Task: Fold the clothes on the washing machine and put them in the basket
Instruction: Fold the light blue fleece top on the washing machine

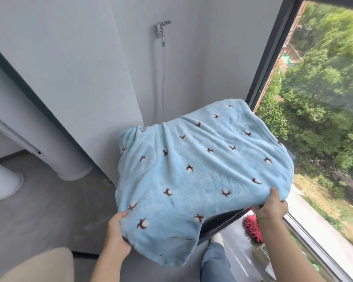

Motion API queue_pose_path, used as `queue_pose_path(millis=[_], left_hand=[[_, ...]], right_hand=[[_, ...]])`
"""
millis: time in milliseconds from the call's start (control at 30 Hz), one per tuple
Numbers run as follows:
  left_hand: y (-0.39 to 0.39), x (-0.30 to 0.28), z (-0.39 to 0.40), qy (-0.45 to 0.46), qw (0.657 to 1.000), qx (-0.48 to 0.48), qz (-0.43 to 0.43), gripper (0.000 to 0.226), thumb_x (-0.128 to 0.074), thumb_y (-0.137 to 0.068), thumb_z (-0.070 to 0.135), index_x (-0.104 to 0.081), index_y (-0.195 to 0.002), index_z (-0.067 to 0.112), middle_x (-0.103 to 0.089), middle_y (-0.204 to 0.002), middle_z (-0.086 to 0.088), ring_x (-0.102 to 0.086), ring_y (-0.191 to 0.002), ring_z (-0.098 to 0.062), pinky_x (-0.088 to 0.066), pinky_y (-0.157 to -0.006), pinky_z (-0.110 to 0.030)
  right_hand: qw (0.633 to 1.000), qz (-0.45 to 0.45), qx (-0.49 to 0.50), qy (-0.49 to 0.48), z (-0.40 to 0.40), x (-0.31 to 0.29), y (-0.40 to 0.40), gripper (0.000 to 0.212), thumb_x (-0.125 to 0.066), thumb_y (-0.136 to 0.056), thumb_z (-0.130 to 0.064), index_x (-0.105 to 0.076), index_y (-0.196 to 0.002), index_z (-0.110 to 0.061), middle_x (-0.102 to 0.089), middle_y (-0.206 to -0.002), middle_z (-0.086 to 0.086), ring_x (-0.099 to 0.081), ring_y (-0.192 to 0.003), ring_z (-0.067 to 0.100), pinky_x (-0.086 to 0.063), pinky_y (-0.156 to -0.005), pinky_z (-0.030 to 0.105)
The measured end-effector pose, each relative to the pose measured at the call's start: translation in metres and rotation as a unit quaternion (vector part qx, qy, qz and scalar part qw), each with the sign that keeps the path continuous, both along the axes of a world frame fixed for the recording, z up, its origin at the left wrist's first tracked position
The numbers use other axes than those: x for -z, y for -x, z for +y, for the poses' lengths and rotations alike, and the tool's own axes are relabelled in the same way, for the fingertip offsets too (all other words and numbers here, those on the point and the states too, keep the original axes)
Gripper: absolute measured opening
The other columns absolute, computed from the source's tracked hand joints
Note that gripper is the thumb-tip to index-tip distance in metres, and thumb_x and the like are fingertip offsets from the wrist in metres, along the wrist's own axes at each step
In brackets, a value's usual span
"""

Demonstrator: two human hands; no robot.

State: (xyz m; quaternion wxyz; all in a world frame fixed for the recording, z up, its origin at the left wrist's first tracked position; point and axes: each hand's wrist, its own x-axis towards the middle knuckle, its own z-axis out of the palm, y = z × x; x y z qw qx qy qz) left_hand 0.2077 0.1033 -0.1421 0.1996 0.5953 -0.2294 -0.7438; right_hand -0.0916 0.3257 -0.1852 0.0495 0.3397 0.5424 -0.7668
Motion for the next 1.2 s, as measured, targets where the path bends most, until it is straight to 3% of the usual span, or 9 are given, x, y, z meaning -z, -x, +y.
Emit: queue_pose_path(millis=[267, 333, 467, 600, 700, 767, 1000, 1100, 1200], left_hand=[[0.035, -0.053, -0.040, 0.027, 0.988, -0.024, 0.153, 0.012, -0.069, -0.070, 0.002, -0.076, -0.078, -0.004, -0.072, -0.074, -0.019, -0.072, -0.080, -0.026, -0.057, -0.074, -0.036], [0.056, -0.051, -0.062, 0.041, 0.983, -0.054, 0.169, 0.071, -0.077, -0.038, -0.006, -0.066, -0.108, -0.009, -0.070, -0.066, -0.019, -0.064, -0.107, -0.026, -0.047, -0.098, -0.032], [0.094, -0.047, -0.089, 0.031, 0.975, -0.131, 0.175, 0.030, -0.049, -0.096, 0.021, -0.061, -0.114, 0.001, -0.067, -0.110, -0.015, -0.060, -0.111, -0.025, -0.038, -0.110, -0.036], [0.111, -0.016, -0.084, 0.149, 0.986, 0.070, -0.022, 0.063, -0.069, -0.081, 0.051, -0.055, -0.130, 0.014, -0.059, -0.129, -0.006, -0.053, -0.121, -0.022, -0.037, -0.108, -0.036], [0.117, 0.006, -0.074, 0.340, 0.829, 0.275, -0.348, 0.079, -0.077, -0.077, 0.040, -0.043, -0.139, 0.006, -0.047, -0.138, -0.015, -0.042, -0.130, -0.031, -0.034, -0.108, -0.041], [0.121, 0.010, -0.065, 0.363, 0.774, 0.316, -0.412, 0.070, -0.075, -0.078, 0.039, -0.051, -0.132, 0.002, -0.050, -0.134, -0.022, -0.044, -0.126, -0.039, -0.036, -0.105, -0.045], [0.129, 0.000, -0.076, 0.316, 0.848, 0.263, -0.335, 0.034, -0.067, -0.089, 0.019, -0.063, -0.112, -0.005, -0.065, -0.108, -0.024, -0.059, -0.104, -0.037, -0.040, -0.082, -0.038], [0.132, -0.014, -0.076, 0.225, 0.926, 0.202, -0.228, 0.023, -0.066, -0.088, 0.014, -0.068, -0.103, -0.004, -0.068, -0.093, -0.018, -0.065, -0.088, -0.028, -0.048, -0.085, -0.037], [0.140, -0.042, -0.075, 0.137, 0.975, 0.160, -0.077, 0.041, -0.061, -0.083, 0.002, -0.059, -0.042, 0.011, -0.060, -0.047, -0.001, -0.060, -0.043, -0.010, -0.050, -0.052, -0.019]], right_hand=[[0.989, 0.099, -0.013, -0.106, -0.025, -0.048, 0.065, 0.035, -0.064, -0.079, -0.011, -0.034, -0.063, -0.019, -0.036, -0.064, -0.004, -0.035, -0.058, 0.013, -0.033, -0.045, 0.015], [0.988, 0.105, -0.025, -0.106, -0.043, -0.058, 0.086, 0.036, -0.065, -0.079, -0.010, -0.033, -0.066, -0.020, -0.038, -0.066, -0.003, -0.040, -0.060, 0.017, -0.037, -0.045, 0.021], [0.979, 0.048, -0.195, -0.016, -0.076, -0.062, 0.121, 0.012, -0.058, -0.092, -0.013, -0.051, -0.101, -0.007, -0.057, -0.082, 0.007, -0.062, -0.059, 0.014, -0.054, -0.056, 0.023], [0.952, 0.039, -0.303, -0.023, -0.082, -0.046, 0.134, 0.023, -0.048, -0.097, -0.005, -0.060, -0.116, -0.004, -0.064, -0.103, 0.007, -0.063, -0.088, 0.016, -0.052, -0.070, 0.023], [0.949, 0.103, -0.263, -0.141, -0.063, -0.039, 0.114, 0.022, -0.044, -0.092, 0.001, -0.066, -0.093, -0.005, -0.065, -0.089, 0.015, -0.063, -0.080, 0.027, -0.053, -0.059, 0.026], [0.946, 0.113, -0.227, -0.202, -0.046, -0.035, 0.094, 0.020, -0.047, -0.088, -0.004, -0.065, -0.080, -0.006, -0.063, -0.076, 0.014, -0.059, -0.068, 0.027, -0.048, -0.054, 0.030], [0.939, -0.038, -0.267, -0.213, -0.003, -0.018, 0.090, 0.068, -0.046, -0.092, -0.058, -0.064, -0.071, 0.004, -0.064, -0.064, 0.021, -0.059, -0.053, 0.031, -0.051, -0.052, 0.033], [0.949, -0.029, -0.233, -0.212, 0.000, -0.016, 0.097, 0.053, -0.049, -0.093, -0.043, -0.062, -0.072, 0.004, -0.062, -0.067, 0.020, -0.055, -0.051, 0.028, -0.049, -0.052, 0.032], [0.966, 0.037, -0.156, -0.200, -0.011, -0.034, 0.111, 0.031, -0.049, -0.088, -0.022, -0.052, -0.062, -0.005, -0.050, -0.064, 0.014, -0.042, -0.052, 0.021, -0.035, -0.049, 0.027]])
